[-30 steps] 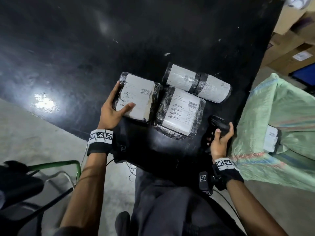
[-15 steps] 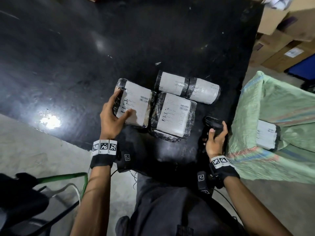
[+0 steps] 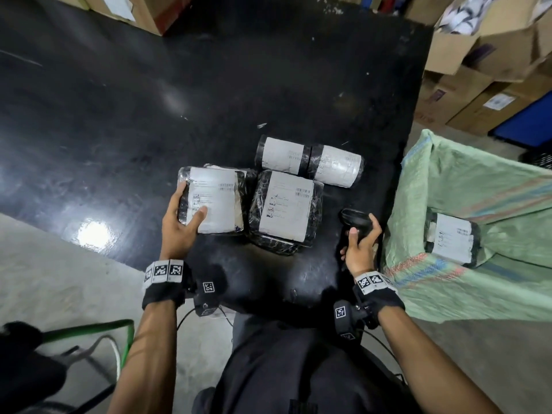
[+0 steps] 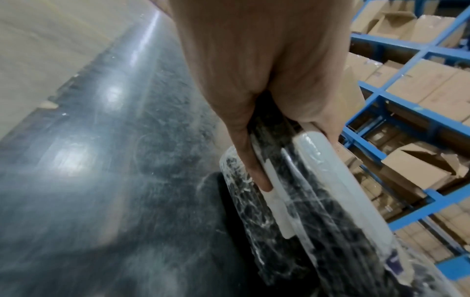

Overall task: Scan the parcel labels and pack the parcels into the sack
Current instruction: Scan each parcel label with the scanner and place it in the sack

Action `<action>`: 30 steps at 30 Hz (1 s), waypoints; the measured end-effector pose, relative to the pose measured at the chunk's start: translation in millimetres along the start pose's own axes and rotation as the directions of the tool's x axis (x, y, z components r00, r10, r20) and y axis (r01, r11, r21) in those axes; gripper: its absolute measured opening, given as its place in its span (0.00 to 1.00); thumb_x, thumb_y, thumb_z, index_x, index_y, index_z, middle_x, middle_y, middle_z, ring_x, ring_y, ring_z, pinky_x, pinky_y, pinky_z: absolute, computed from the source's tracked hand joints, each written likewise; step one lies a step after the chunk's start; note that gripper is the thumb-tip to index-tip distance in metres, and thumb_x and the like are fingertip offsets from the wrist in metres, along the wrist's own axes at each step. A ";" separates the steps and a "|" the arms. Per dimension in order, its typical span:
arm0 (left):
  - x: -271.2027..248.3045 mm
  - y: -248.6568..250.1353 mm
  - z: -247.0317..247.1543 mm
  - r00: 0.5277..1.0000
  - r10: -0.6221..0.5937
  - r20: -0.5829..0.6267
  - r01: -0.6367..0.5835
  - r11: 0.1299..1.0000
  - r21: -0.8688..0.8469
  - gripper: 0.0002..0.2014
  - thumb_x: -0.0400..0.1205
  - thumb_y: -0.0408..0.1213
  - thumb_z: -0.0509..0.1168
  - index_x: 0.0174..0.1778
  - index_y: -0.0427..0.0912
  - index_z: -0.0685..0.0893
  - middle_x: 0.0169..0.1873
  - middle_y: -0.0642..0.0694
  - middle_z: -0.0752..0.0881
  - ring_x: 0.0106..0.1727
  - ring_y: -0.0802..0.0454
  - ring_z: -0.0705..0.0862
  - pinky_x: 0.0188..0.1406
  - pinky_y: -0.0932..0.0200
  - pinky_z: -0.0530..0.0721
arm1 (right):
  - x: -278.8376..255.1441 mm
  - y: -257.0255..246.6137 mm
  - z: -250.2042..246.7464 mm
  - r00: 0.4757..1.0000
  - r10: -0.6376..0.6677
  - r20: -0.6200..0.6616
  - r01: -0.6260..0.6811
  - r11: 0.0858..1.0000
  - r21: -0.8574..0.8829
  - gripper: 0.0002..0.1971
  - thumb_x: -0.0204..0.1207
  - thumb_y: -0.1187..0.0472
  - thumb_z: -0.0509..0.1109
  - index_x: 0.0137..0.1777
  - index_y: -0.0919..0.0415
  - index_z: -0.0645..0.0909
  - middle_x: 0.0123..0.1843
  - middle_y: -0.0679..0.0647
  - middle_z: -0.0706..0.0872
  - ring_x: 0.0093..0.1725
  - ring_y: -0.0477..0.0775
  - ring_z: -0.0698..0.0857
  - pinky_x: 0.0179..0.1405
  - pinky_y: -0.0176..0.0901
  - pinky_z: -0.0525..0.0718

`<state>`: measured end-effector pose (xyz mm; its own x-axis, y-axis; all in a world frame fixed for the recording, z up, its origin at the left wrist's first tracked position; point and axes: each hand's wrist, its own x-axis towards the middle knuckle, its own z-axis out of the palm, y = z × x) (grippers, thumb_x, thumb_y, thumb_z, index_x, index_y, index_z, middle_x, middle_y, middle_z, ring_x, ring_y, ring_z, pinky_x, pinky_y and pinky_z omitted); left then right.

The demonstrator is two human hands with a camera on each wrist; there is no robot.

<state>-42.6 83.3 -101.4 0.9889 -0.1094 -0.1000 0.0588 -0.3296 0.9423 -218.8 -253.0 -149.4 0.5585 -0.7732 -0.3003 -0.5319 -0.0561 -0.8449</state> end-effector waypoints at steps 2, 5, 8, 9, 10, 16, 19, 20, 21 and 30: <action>-6.5 -1.9 0.0 0.999 -0.017 -0.041 0.016 0.999 -0.033 0.35 0.84 0.28 0.73 0.86 0.50 0.71 0.79 0.46 0.81 0.78 0.50 0.81 0.80 0.47 0.79 | 6.6 12.6 1.6 1.000 -0.023 0.010 0.022 0.999 0.024 0.27 0.86 0.48 0.60 0.81 0.41 0.56 0.60 0.66 0.83 0.32 0.58 0.81 0.22 0.36 0.76; -12.9 5.2 -0.7 0.994 -0.042 -0.099 0.034 0.996 -0.085 0.34 0.84 0.32 0.74 0.84 0.60 0.73 0.77 0.49 0.83 0.77 0.50 0.83 0.81 0.41 0.78 | 32.8 60.7 6.1 0.998 -0.059 0.024 0.057 0.996 0.068 0.34 0.75 0.27 0.59 0.80 0.30 0.54 0.73 0.65 0.78 0.52 0.64 0.76 0.43 0.39 0.73; -18.2 20.0 -1.7 0.993 -0.015 -0.113 -0.001 0.990 -0.140 0.33 0.84 0.31 0.73 0.80 0.65 0.75 0.77 0.48 0.83 0.77 0.50 0.83 0.80 0.40 0.79 | 16.1 27.0 -5.0 0.996 -0.067 0.064 0.063 0.996 0.063 0.31 0.78 0.30 0.58 0.79 0.29 0.55 0.69 0.58 0.82 0.45 0.58 0.80 0.39 0.39 0.70; -19.7 26.3 -1.3 0.994 0.003 -0.113 -0.020 0.988 -0.156 0.32 0.85 0.30 0.73 0.79 0.66 0.75 0.77 0.46 0.83 0.77 0.49 0.83 0.80 0.40 0.79 | 4.5 5.7 -11.1 0.995 -0.071 0.071 0.066 0.996 0.066 0.27 0.82 0.37 0.59 0.80 0.32 0.56 0.65 0.56 0.84 0.38 0.55 0.81 0.33 0.39 0.73; -21.0 33.1 0.0 0.993 0.023 -0.114 -0.043 0.984 -0.174 0.32 0.85 0.29 0.73 0.79 0.65 0.75 0.77 0.45 0.83 0.77 0.48 0.83 0.80 0.41 0.79 | -3.6 -10.1 -16.5 0.992 -0.094 0.085 0.087 0.993 0.075 0.25 0.86 0.45 0.59 0.81 0.37 0.57 0.60 0.56 0.85 0.31 0.54 0.80 0.26 0.39 0.76; -21.6 81.6 22.7 0.981 0.146 -0.125 -0.170 0.963 -0.210 0.35 0.85 0.25 0.71 0.87 0.46 0.70 0.78 0.43 0.82 0.79 0.46 0.81 0.79 0.55 0.80 | -21.3 -62.7 -45.3 0.953 -0.270 0.137 0.241 0.951 0.194 0.25 0.88 0.51 0.57 0.82 0.41 0.55 0.57 0.53 0.87 0.25 0.55 0.77 0.24 0.42 0.81; -19.7 106.8 43.5 0.973 0.204 -0.107 -0.223 0.948 -0.226 0.35 0.85 0.25 0.72 0.88 0.45 0.69 0.80 0.47 0.80 0.80 0.50 0.80 0.82 0.48 0.77 | -26.0 -87.6 -56.7 0.936 -0.338 0.093 0.307 0.918 0.252 0.25 0.89 0.53 0.57 0.83 0.42 0.56 0.56 0.53 0.86 0.24 0.52 0.77 0.23 0.42 0.80; -17.8 112.8 51.4 0.973 0.207 -0.101 -0.226 0.944 -0.241 0.35 0.85 0.26 0.72 0.88 0.46 0.69 0.79 0.50 0.81 0.80 0.53 0.80 0.83 0.46 0.76 | -27.6 -96.1 -61.1 0.929 -0.361 0.077 0.329 0.905 0.268 0.25 0.89 0.53 0.57 0.83 0.43 0.56 0.56 0.53 0.86 0.24 0.52 0.77 0.23 0.42 0.79; -16.6 119.9 59.3 0.974 0.205 -0.093 -0.222 0.941 -0.254 0.35 0.85 0.27 0.72 0.88 0.47 0.70 0.78 0.54 0.82 0.80 0.56 0.80 0.83 0.45 0.76 | -29.0 -103.7 -65.5 0.923 -0.379 0.065 0.347 0.894 0.283 0.25 0.89 0.54 0.57 0.83 0.43 0.56 0.56 0.54 0.86 0.24 0.52 0.77 0.23 0.42 0.78; -10.8 188.5 157.2 0.960 0.265 0.087 -0.207 0.886 -0.414 0.36 0.85 0.28 0.72 0.88 0.52 0.69 0.77 0.53 0.82 0.77 0.54 0.83 0.76 0.48 0.83 | -46.0 -170.5 -115.8 0.889 -0.455 -0.045 0.444 0.836 0.324 0.24 0.88 0.53 0.57 0.80 0.33 0.58 0.53 0.59 0.85 0.33 0.63 0.80 0.32 0.48 0.84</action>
<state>-63.5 -125.1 27.1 0.9533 -0.2746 0.1261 -0.0964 0.1189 0.9882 -227.5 -281.0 59.8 0.7100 -0.6908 0.1371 0.0095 -0.1853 -0.9826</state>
